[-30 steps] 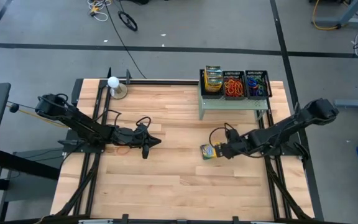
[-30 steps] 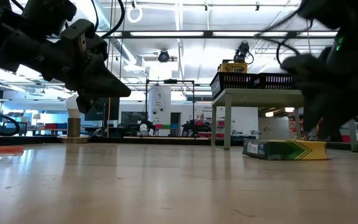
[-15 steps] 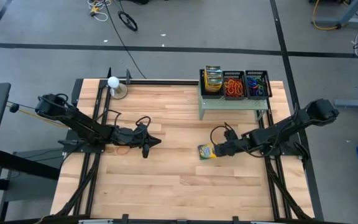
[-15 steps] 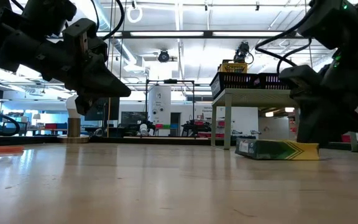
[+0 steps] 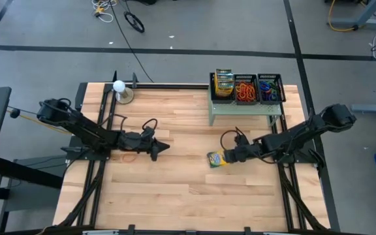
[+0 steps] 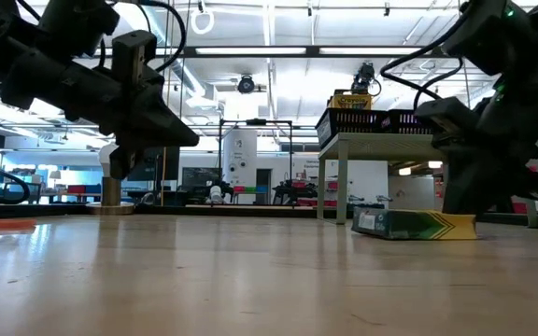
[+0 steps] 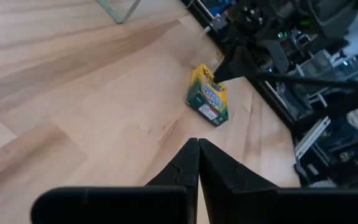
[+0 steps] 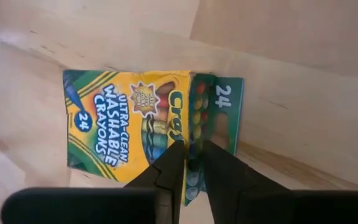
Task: Pick & Place Office Desk Supplies
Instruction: Put the yellow crayon box into the left black basket on the shelf
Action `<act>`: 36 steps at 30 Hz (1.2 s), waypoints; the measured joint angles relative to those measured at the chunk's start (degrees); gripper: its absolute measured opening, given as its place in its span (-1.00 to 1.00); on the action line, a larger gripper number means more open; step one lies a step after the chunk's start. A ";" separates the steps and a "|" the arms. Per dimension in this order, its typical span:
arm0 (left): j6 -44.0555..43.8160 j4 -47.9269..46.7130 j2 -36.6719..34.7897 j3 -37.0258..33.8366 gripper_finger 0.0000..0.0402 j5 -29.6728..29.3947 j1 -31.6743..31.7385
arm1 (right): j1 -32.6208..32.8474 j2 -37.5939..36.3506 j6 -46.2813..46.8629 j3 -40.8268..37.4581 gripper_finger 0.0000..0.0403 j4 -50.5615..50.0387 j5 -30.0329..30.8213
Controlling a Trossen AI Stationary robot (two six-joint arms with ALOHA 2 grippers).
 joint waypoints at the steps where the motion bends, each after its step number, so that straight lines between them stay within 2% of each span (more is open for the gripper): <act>1: -0.51 -0.02 0.00 0.00 -0.93 0.35 0.46 | -0.37 0.00 0.00 0.00 -0.68 0.26 -0.71; 5: -1.27 -0.20 0.01 0.79 -0.87 1.25 1.60 | -1.10 0.02 0.00 0.00 -0.55 3.23 -2.53; 10: 3.28 -0.06 2.02 4.17 -0.83 1.49 1.61 | -1.36 1.98 0.00 -0.04 -0.46 4.61 -2.88; 14: 4.18 -0.07 5.90 7.10 -0.83 1.57 1.62 | -1.36 3.86 -0.87 -0.03 -0.58 7.74 -3.27; 20: 3.43 -0.16 10.87 9.99 -0.83 1.84 1.62 | -1.36 2.84 -4.18 0.17 -0.93 7.59 -2.41; 22: 3.41 -0.13 11.50 10.53 -0.83 2.56 1.70 | -1.36 2.89 -6.86 1.12 -0.96 6.55 -2.20; 27: 3.41 -0.18 11.78 10.91 -0.80 4.77 2.71 | -1.36 2.89 -15.27 7.20 -0.96 -2.80 0.14; 36: 5.61 -0.17 11.78 10.91 -0.76 5.24 3.37 | -1.36 2.89 -40.00 23.65 -0.98 -23.69 10.27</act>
